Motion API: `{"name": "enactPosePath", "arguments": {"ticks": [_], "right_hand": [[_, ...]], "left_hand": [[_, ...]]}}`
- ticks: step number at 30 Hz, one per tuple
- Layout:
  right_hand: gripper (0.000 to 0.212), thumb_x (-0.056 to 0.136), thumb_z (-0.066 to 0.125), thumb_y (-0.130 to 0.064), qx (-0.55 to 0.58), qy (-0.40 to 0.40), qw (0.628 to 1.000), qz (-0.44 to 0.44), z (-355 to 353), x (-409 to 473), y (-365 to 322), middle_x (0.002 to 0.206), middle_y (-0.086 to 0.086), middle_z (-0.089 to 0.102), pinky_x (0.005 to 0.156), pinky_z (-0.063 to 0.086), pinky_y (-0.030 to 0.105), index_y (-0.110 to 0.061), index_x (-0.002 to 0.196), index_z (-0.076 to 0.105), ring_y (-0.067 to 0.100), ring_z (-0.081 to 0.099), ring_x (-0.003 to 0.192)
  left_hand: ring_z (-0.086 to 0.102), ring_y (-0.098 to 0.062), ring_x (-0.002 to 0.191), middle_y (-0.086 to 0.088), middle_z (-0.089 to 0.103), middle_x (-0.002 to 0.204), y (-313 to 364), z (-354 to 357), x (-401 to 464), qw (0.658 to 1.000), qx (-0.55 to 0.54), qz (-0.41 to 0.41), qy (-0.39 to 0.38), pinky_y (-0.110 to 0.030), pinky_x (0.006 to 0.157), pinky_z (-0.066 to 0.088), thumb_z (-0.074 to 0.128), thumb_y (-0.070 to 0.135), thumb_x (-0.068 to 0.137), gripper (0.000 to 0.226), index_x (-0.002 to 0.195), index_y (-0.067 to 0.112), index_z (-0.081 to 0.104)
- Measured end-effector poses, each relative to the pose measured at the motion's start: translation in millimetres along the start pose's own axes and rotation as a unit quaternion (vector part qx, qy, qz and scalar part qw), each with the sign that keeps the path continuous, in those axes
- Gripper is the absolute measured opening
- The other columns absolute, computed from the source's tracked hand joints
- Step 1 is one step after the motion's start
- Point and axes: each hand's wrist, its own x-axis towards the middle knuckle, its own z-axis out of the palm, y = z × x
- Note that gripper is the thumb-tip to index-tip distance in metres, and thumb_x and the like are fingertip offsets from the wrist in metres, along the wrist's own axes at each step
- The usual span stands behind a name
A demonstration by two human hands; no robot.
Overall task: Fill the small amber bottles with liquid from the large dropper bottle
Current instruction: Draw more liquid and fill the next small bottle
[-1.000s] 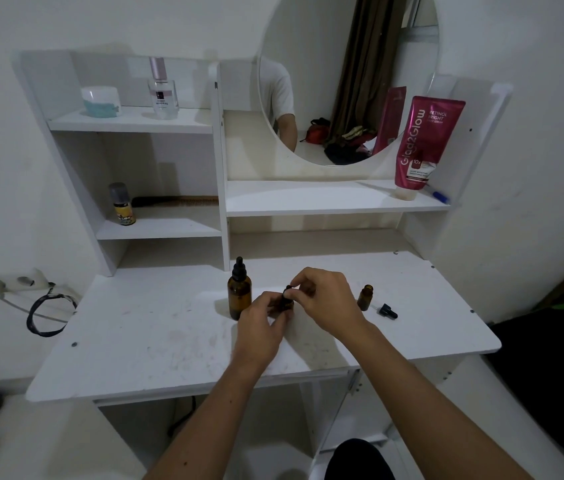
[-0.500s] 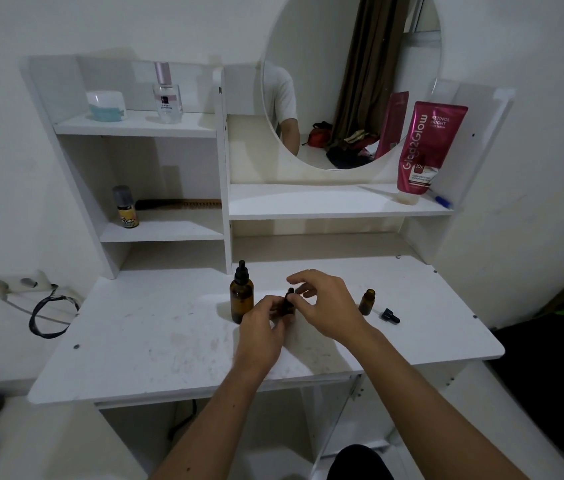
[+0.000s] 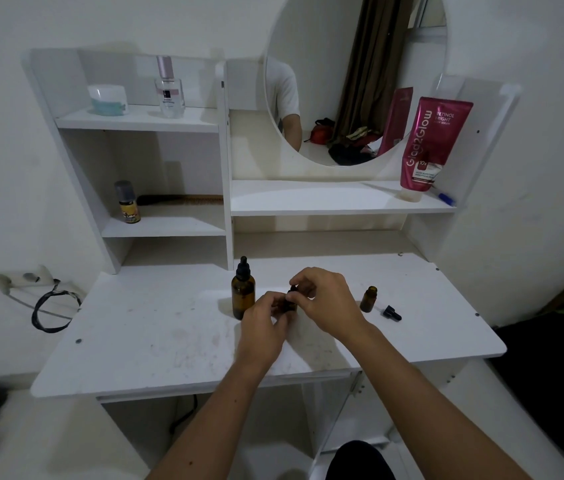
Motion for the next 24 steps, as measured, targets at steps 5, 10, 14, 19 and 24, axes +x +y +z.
{"name": "enactPosePath", "arguments": {"ticks": [5, 10, 14, 19, 24], "right_hand": [[0.032, 0.094, 0.074, -0.016, 0.014, -0.028, 0.999, -0.017, -1.5, 0.1, 2.8, 0.117, -0.003, 0.073, 0.091, 0.056, 0.018, -0.019, 0.126, 0.072, 0.007, 0.069, 0.098], [0.021, 0.092, 0.079, -0.019, 0.016, -0.028, 0.999, 0.001, -1.5, 0.8, 3.5, 0.102, -0.003, 0.078, 0.089, 0.059, 0.021, -0.017, 0.113, 0.078, 0.005, 0.071, 0.088], [0.029, 0.090, 0.080, -0.033, 0.011, -0.015, 1.000, 0.005, 0.3, -0.1, 5.3, 0.101, -0.008, 0.074, 0.083, 0.056, 0.016, -0.021, 0.116, 0.075, 0.005, 0.069, 0.087], [0.029, 0.095, 0.072, -0.008, 0.009, -0.056, 0.998, -0.013, -0.1, 1.3, 6.4, 0.115, -0.004, 0.076, 0.082, 0.045, -0.002, -0.018, 0.122, 0.075, -0.001, 0.066, 0.093], [0.018, 0.090, 0.081, -0.019, 0.027, -0.018, 0.999, 0.005, 5.1, 2.2, 6.6, 0.099, -0.006, 0.077, 0.081, 0.055, 0.013, -0.018, 0.108, 0.078, 0.004, 0.070, 0.085]], "left_hand": [[0.067, -0.002, 0.103, 0.013, 0.072, 0.109, 1.6, 0.3, 0.1, 1.000, -0.006, -0.004, -0.001, -0.019, 0.094, 0.054, 0.072, 0.014, 0.093, 0.025, 0.117, 0.020, 0.068], [0.067, -0.001, 0.100, 0.013, 0.072, 0.107, 3.1, -0.5, -0.1, 1.000, 0.000, -0.006, 0.000, -0.017, 0.090, 0.055, 0.072, 0.015, 0.094, 0.023, 0.116, 0.021, 0.068], [0.067, 0.000, 0.100, 0.014, 0.072, 0.106, 3.5, -0.9, -0.7, 1.000, -0.004, -0.008, -0.001, -0.017, 0.090, 0.055, 0.072, 0.012, 0.093, 0.023, 0.114, 0.021, 0.068], [0.065, 0.002, 0.099, 0.014, 0.070, 0.106, 5.7, -2.4, -0.8, 1.000, 0.000, -0.009, 0.000, -0.008, 0.086, 0.050, 0.071, 0.014, 0.094, 0.021, 0.114, 0.020, 0.067], [0.066, 0.000, 0.100, 0.015, 0.071, 0.105, 4.7, -2.2, -1.0, 1.000, 0.001, -0.012, -0.004, -0.014, 0.087, 0.053, 0.071, 0.016, 0.094, 0.021, 0.114, 0.022, 0.067]]}}
